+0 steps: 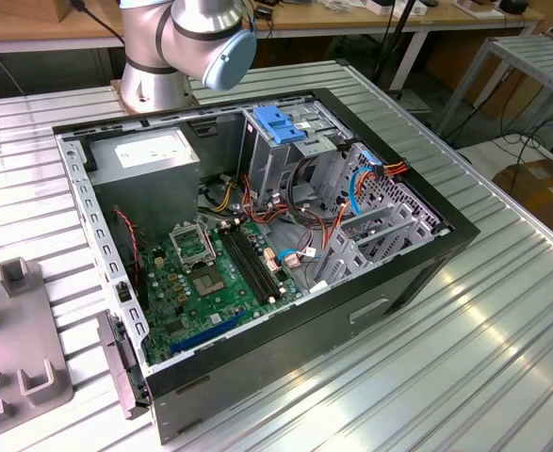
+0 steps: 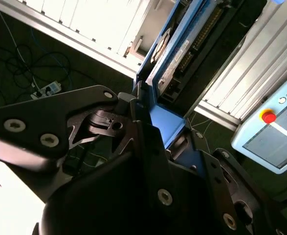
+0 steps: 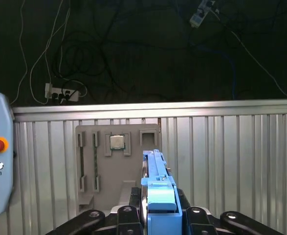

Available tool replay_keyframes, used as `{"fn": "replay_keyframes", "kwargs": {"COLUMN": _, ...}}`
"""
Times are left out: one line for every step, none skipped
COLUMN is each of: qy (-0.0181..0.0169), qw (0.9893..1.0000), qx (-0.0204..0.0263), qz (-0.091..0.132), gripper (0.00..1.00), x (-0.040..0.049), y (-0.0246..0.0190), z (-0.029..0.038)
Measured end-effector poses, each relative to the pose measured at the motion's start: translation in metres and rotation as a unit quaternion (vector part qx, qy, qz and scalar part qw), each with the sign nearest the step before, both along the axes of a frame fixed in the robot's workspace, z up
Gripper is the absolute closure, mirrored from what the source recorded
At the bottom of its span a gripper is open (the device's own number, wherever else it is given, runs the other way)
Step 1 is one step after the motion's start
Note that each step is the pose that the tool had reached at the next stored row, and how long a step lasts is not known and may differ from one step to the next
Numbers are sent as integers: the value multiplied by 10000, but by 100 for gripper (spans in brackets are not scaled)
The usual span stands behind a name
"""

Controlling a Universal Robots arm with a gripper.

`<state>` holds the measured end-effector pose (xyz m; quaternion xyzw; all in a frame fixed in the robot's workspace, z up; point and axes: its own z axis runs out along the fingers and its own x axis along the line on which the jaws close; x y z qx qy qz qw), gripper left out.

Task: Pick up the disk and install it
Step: 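Pick up the disk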

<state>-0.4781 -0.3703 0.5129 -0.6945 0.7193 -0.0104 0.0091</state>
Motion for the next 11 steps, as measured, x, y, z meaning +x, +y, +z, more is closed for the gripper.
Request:
{"fn": "replay_keyframes", "kwargs": {"qy": 0, "qw": 10000, "qx": 0, "qz": 0, "gripper": 63, "x": 0, "y": 0, "z": 5}}
{"fn": "replay_keyframes", "kwargs": {"qy": -1, "qw": 10000, "qx": 0, "qz": 0, "gripper": 63, "x": 0, "y": 0, "z": 5}}
{"fn": "replay_keyframes", "kwargs": {"qy": -2, "qw": 10000, "qx": 0, "qz": 0, "gripper": 63, "x": 0, "y": 0, "z": 4}}
{"fn": "replay_keyframes", "kwargs": {"qy": -2, "qw": 10000, "qx": 0, "qz": 0, "gripper": 63, "x": 0, "y": 0, "z": 4}}
{"fn": "replay_keyframes", "kwargs": {"qy": -3, "qw": 10000, "qx": 0, "qz": 0, "gripper": 63, "x": 2, "y": 0, "z": 4}}
{"fn": "replay_keyframes", "kwargs": {"qy": -2, "qw": 10000, "qx": 0, "qz": 0, "gripper": 63, "x": 19, "y": 0, "z": 5}}
{"fn": "replay_keyframes", "kwargs": {"qy": -1, "qw": 10000, "qx": 0, "qz": 0, "gripper": 63, "x": 37, "y": 0, "z": 5}}
{"fn": "replay_keyframes", "kwargs": {"qy": -1, "qw": 10000, "qx": 0, "qz": 0, "gripper": 63, "x": 53, "y": 0, "z": 5}}
{"fn": "replay_keyframes", "kwargs": {"qy": -2, "qw": 10000, "qx": 0, "qz": 0, "gripper": 63, "x": 75, "y": 0, "z": 5}}
{"fn": "replay_keyframes", "kwargs": {"qy": -2, "qw": 10000, "qx": 0, "qz": 0, "gripper": 63, "x": 93, "y": 0, "z": 4}}
{"fn": "replay_keyframes", "kwargs": {"qy": -2, "qw": 10000, "qx": 0, "qz": 0, "gripper": 63, "x": 122, "y": 0, "z": 4}}
